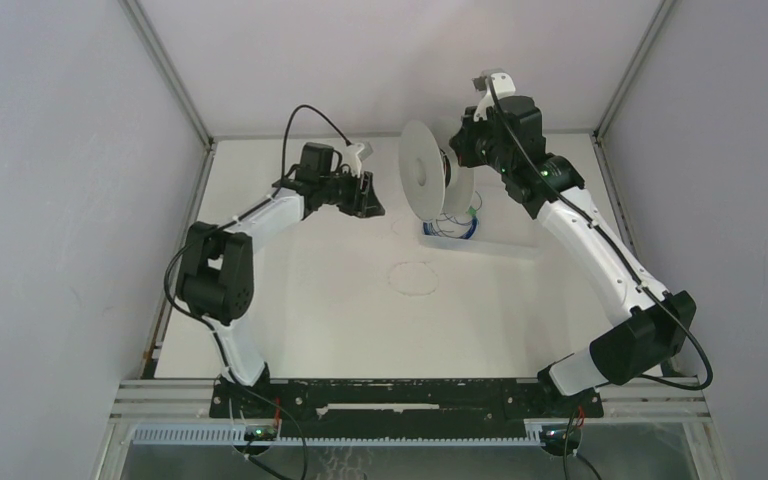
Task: Wrap the cables
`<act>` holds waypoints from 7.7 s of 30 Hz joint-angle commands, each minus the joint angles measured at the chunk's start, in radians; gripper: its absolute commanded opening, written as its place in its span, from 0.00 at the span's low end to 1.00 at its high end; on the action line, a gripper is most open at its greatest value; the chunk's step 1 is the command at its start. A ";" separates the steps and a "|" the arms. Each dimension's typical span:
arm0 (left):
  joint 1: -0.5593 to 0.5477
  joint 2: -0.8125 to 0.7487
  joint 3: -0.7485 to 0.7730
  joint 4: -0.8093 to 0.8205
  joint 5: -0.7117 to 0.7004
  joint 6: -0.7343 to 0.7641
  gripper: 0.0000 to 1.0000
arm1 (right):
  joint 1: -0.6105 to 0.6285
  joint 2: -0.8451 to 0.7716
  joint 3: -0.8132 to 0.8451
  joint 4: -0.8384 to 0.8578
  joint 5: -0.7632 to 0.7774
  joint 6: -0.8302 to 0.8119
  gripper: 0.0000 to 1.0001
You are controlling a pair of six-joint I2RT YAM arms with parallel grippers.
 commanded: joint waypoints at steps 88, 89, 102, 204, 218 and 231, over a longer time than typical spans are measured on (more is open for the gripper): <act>-0.110 0.082 0.870 -0.670 -0.276 0.516 0.05 | 0.136 -0.011 -0.251 0.263 0.183 -0.219 0.00; -0.106 0.086 0.870 -0.671 -0.280 0.520 0.06 | 0.135 -0.016 -0.252 0.261 0.173 -0.220 0.00; -0.074 0.128 0.842 -0.674 -0.294 0.563 0.11 | 0.120 -0.063 -0.269 0.250 0.071 -0.235 0.00; 0.053 -0.028 0.758 -0.619 0.093 0.390 0.73 | 0.109 -0.065 -0.286 0.223 0.003 -0.291 0.00; 0.165 -0.378 -0.093 -0.040 0.287 0.148 0.74 | 0.041 -0.073 -0.236 0.184 -0.055 -0.193 0.00; 0.076 -0.149 -0.230 0.322 0.276 -0.136 0.74 | 0.028 -0.085 -0.214 0.157 -0.065 -0.178 0.00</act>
